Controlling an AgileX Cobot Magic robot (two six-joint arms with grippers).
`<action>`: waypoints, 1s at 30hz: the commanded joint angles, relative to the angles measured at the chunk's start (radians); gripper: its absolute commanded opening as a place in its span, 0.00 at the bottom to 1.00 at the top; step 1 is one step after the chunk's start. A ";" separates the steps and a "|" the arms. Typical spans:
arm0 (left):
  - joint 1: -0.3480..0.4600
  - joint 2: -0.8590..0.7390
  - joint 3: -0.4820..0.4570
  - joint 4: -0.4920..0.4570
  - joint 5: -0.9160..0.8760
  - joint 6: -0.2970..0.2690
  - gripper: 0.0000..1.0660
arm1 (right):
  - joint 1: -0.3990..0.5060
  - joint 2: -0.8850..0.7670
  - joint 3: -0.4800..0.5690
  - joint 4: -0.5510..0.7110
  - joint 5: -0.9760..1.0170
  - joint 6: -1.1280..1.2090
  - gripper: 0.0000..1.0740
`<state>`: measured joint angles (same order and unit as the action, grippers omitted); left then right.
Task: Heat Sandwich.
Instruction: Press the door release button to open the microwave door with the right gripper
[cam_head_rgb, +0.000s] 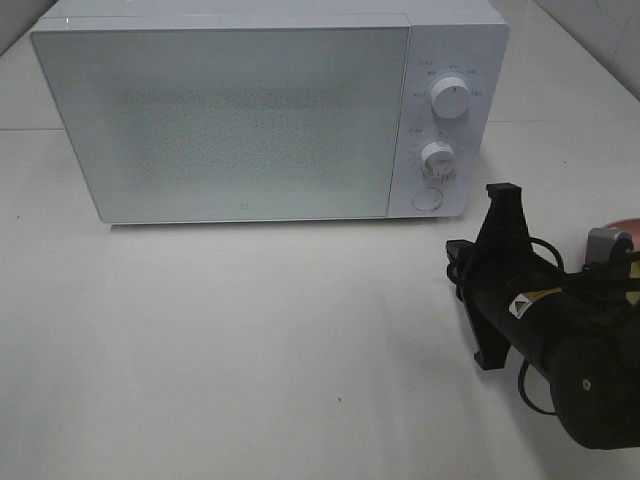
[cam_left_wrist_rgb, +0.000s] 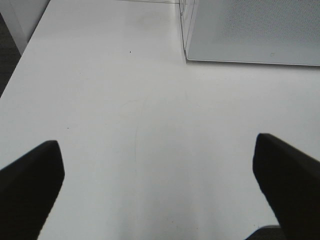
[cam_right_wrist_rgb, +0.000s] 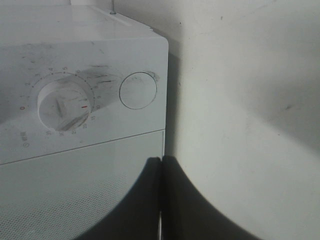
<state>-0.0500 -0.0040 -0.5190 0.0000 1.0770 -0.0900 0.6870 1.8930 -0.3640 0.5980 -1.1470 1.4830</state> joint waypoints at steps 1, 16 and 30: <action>0.002 -0.023 0.000 0.000 -0.005 -0.004 0.92 | -0.001 0.010 -0.036 -0.014 0.018 -0.002 0.00; 0.002 -0.023 0.000 0.000 -0.005 -0.004 0.92 | -0.166 0.042 -0.190 -0.134 0.156 -0.081 0.00; 0.002 -0.023 0.000 0.000 -0.005 -0.004 0.92 | -0.234 0.165 -0.350 -0.186 0.216 -0.080 0.00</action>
<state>-0.0500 -0.0040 -0.5190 0.0000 1.0770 -0.0900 0.4650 2.0510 -0.6940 0.4250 -0.9360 1.4170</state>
